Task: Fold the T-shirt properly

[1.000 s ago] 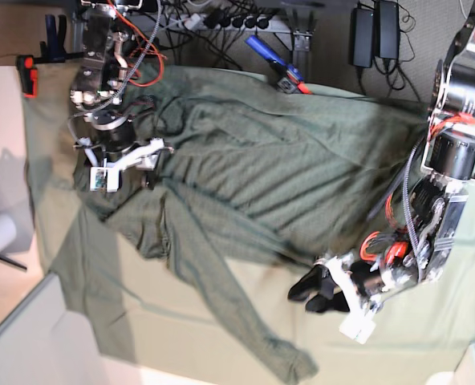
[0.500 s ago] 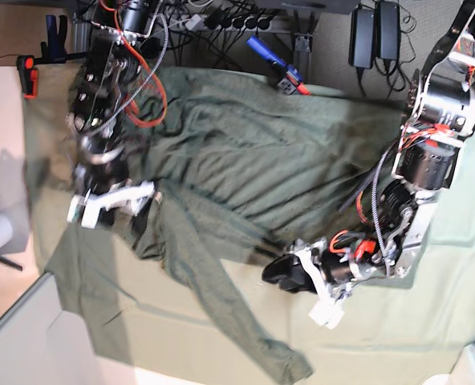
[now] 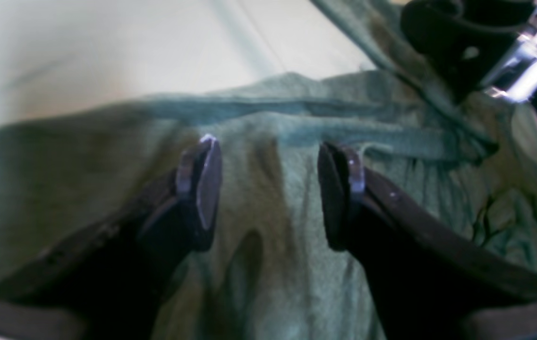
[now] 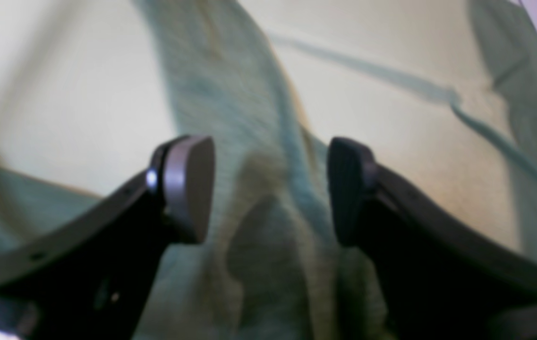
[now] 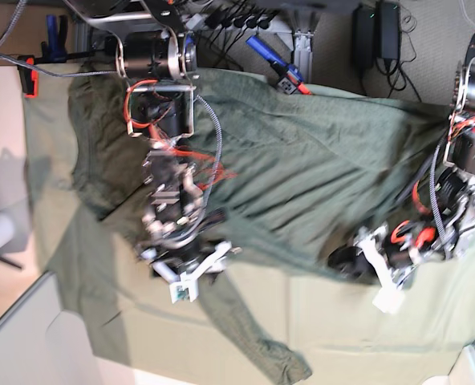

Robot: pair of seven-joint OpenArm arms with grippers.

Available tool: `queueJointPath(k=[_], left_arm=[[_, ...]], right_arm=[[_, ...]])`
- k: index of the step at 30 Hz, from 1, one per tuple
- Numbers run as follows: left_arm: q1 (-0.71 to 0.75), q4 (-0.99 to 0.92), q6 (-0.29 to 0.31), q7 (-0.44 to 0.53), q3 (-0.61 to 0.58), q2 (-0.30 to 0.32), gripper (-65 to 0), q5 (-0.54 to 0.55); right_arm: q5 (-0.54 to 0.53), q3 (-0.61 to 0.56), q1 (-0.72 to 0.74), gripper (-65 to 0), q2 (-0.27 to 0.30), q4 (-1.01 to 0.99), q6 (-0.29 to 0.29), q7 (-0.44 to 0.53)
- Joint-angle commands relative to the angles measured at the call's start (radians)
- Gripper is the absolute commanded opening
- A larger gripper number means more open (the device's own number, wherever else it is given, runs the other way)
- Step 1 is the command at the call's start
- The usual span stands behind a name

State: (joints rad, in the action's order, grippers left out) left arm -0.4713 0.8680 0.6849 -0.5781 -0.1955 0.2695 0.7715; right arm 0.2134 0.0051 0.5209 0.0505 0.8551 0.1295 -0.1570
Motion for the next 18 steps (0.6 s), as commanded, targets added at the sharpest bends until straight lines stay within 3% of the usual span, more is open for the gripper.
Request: queueJointPath(k=[1, 7, 12, 18], left_arm=[[-0.032, 0.031, 0.013, 0.017, 0.004, 0.014, -29.1, 0.028], [-0.033, 0.069, 0.013, 0.017, 0.004, 0.038, -29.1, 0.04], [-0.032, 0.069, 0.013, 0.02, 0.004, 0.035, -29.1, 0.04], [-0.032, 0.069, 0.013, 0.02, 0.004, 0.035, -29.1, 0.039]], right_arm=[[0.019, -0.001, 0.051, -27.5, 0.002, -0.016, -0.023, 0.038], [0.023, -0.001, 0.069, -27.5, -0.001, -0.079, -0.025, 0.043], [-0.046, -0.001, 0.069, -27.5, -0.007, -0.051, -0.02, 0.044], [-0.045, -0.001, 0.068, -27.5, -0.049, -0.042, 0.008, 0.044]])
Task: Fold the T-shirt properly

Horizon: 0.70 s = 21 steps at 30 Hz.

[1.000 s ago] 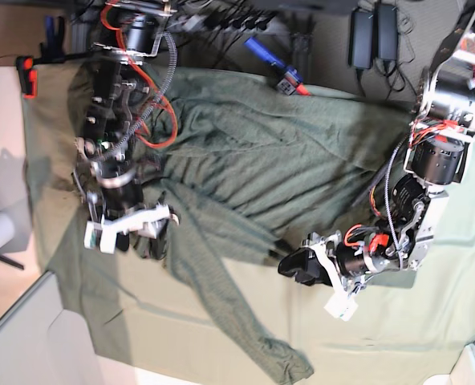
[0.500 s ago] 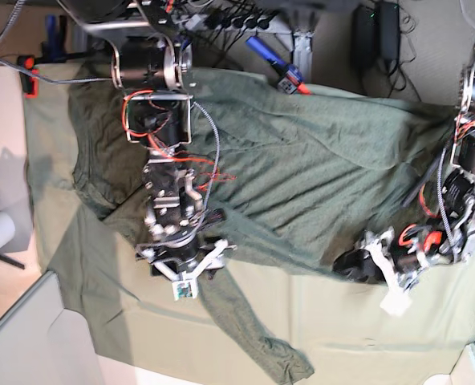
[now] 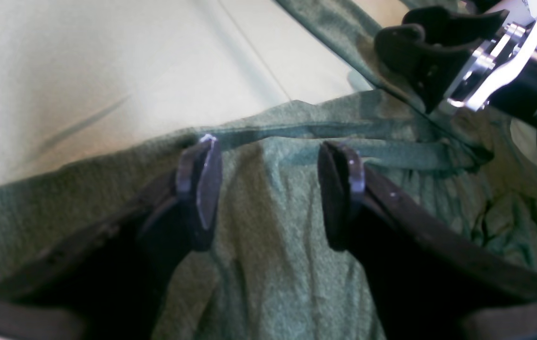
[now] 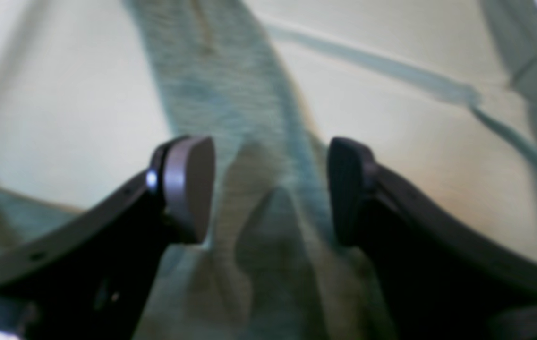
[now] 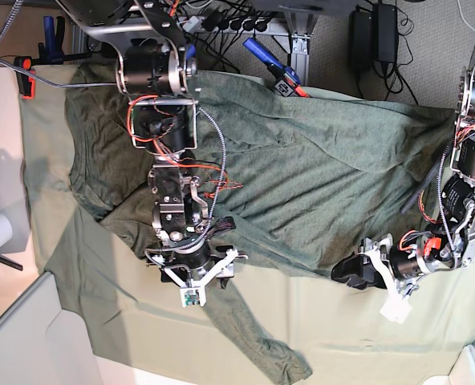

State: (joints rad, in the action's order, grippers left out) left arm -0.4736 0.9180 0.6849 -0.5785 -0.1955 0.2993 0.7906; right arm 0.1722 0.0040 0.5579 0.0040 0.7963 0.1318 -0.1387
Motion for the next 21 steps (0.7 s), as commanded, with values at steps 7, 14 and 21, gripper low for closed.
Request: queueJointPath(k=[7, 14, 21], left_arm=[[-0.03, 0.019, 0.013, 0.02, 0.004, 0.006, -29.1, 0.021], [-0.03, 0.019, 0.013, 0.013, 0.004, 0.006, -29.1, 0.021], [-0.027, 0.019, 0.013, 0.013, 0.004, 0.006, -29.1, 0.021]], right_arm=[[0.02, 0.0, 0.032, -27.5, -0.004, -0.024, 0.005, 0.026], [0.06, 0.0, 0.032, -27.5, -0.001, -0.102, -0.014, 0.027], [0.082, 0.0, 0.032, -27.5, 0.035, -0.103, -0.085, 0.031]])
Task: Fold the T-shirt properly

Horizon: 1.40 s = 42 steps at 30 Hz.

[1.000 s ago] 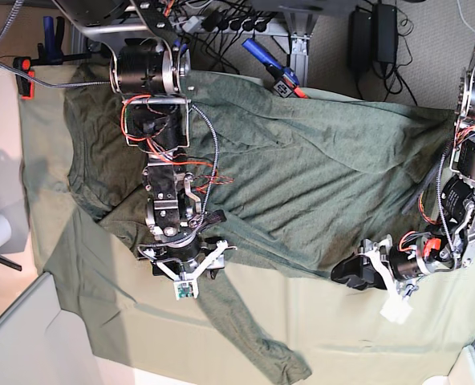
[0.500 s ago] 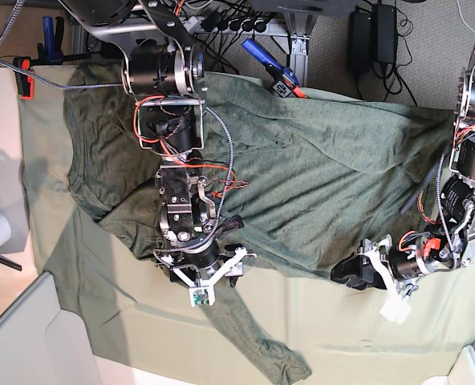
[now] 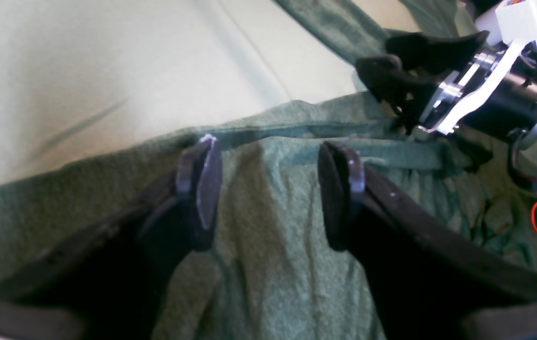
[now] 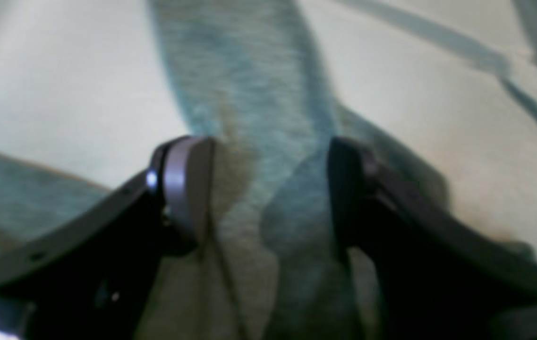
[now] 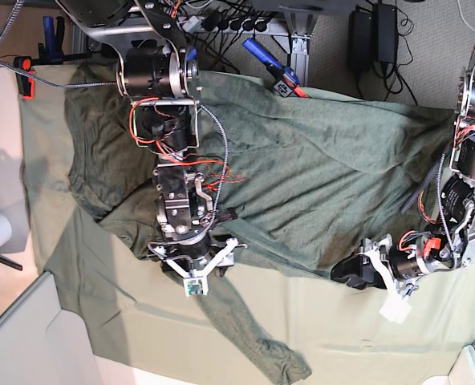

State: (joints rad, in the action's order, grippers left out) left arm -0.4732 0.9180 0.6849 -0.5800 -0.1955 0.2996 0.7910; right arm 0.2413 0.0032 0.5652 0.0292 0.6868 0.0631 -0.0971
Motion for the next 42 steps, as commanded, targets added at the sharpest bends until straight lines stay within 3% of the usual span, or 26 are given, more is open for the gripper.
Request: queueJointPath(k=[1, 7, 9, 12, 18, 22, 29, 39, 42], left_arm=[[-0.027, 0.019, 0.013, 0.014, 0.004, 0.005, -29.1, 0.021], [-0.027, 0.019, 0.013, 0.015, 0.004, 0.005, -29.1, 0.031], [-0.028, 0.019, 0.013, 0.015, 0.004, 0.005, -29.1, 0.032], [-0.028, 0.019, 0.013, 0.015, 0.004, 0.005, -29.1, 0.031], [-0.028, 0.019, 0.013, 0.038, 0.004, 0.005, -29.1, 0.032], [-0.028, 0.019, 0.013, 0.039, 0.004, 0.005, -29.1, 0.029], [-0.028, 0.019, 0.013, 0.046, 0.004, 0.006, -29.1, 0.004], [-0.028, 0.019, 0.013, 0.068, 0.004, 0.005, -29.0, -0.003], [-0.028, 0.019, 0.013, 0.068, 0.004, 0.002, -21.8, -0.003]], right_arm=[[0.013, 0.001, 0.025, -27.5, 0.014, 0.007, -0.018, -0.011], [0.013, 0.001, 0.024, -29.1, 0.008, 0.007, -0.012, -0.011], [0.013, 0.001, 0.025, -39.5, 0.004, 0.008, -0.011, -0.01], [0.013, 0.001, 0.025, -64.6, 0.003, 0.008, 0.004, -0.003], [-0.01, -0.003, 0.024, -65.0, -0.005, 0.045, 0.201, -0.004], [-0.063, -0.074, 0.0, -65.0, -0.022, 0.12, 0.256, -0.005], [-0.066, -0.265, -0.09, -65.0, -0.027, 0.313, 0.256, -0.021], [-0.11, -0.313, -0.269, -65.0, -0.018, 0.542, 0.256, -0.086], [-0.123, -0.313, -0.336, -65.0, 0.0, 0.624, 0.256, -0.087]])
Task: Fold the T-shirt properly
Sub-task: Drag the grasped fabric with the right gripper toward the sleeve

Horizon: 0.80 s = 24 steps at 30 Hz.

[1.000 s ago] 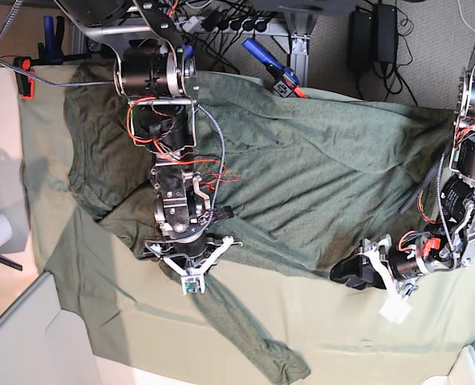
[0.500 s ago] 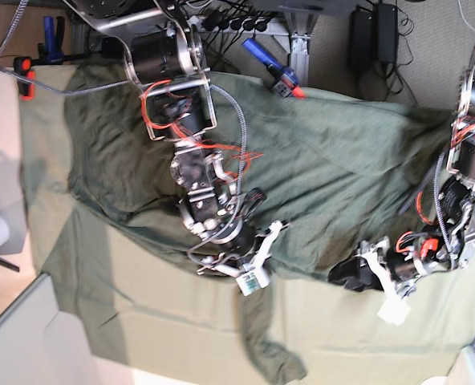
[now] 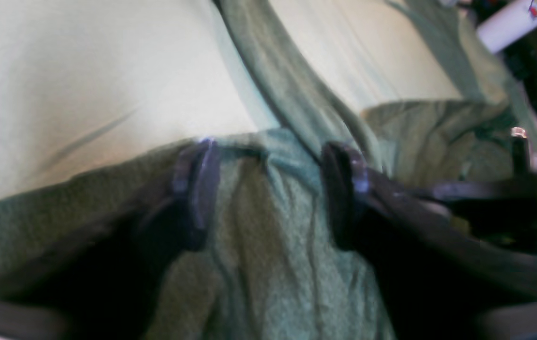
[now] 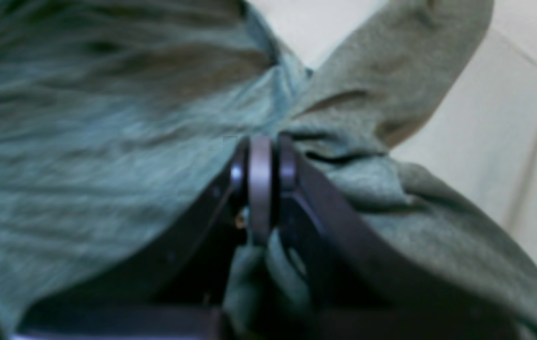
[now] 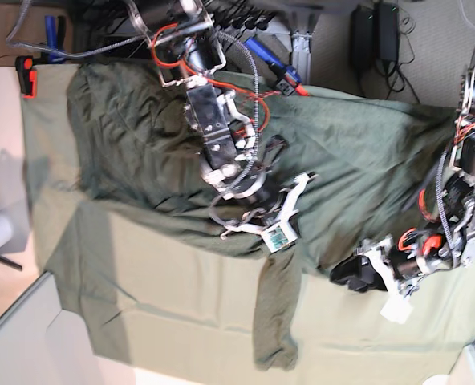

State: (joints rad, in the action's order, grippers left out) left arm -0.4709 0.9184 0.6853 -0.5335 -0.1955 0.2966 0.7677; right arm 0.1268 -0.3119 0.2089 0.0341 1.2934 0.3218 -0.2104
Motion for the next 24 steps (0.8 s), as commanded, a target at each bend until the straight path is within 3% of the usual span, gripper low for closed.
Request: queueJointPath(k=[1, 10, 13, 16, 24], left_arm=[[-0.03, 0.018, 0.013, 0.021, 0.004, 0.002, -19.1, 0.02], [-0.03, 0.017, 0.013, 0.064, 0.003, -0.053, -18.3, -0.057], [-0.031, 0.016, 0.013, 0.111, -0.017, -0.085, -18.3, -0.123], [-0.033, 0.016, 0.013, 0.165, -0.064, -0.105, -18.3, -0.2], [-0.071, 0.015, -0.155, 0.237, -0.147, -0.143, -18.4, -0.372]], right_arm=[[-0.017, 0.002, -0.002, -65.0, 0.003, 0.041, -0.002, 0.026], [-0.042, 0.001, -0.12, -63.3, 0.047, 0.13, -0.002, 0.016], [-0.071, 0.001, -0.142, -43.9, 0.051, 0.141, -0.002, 0.016], [-0.093, 0.001, -0.175, -38.8, 0.051, 0.18, -0.002, 0.006], [-0.093, 0.005, -0.274, -38.8, 0.051, 0.409, -0.003, -0.136]])
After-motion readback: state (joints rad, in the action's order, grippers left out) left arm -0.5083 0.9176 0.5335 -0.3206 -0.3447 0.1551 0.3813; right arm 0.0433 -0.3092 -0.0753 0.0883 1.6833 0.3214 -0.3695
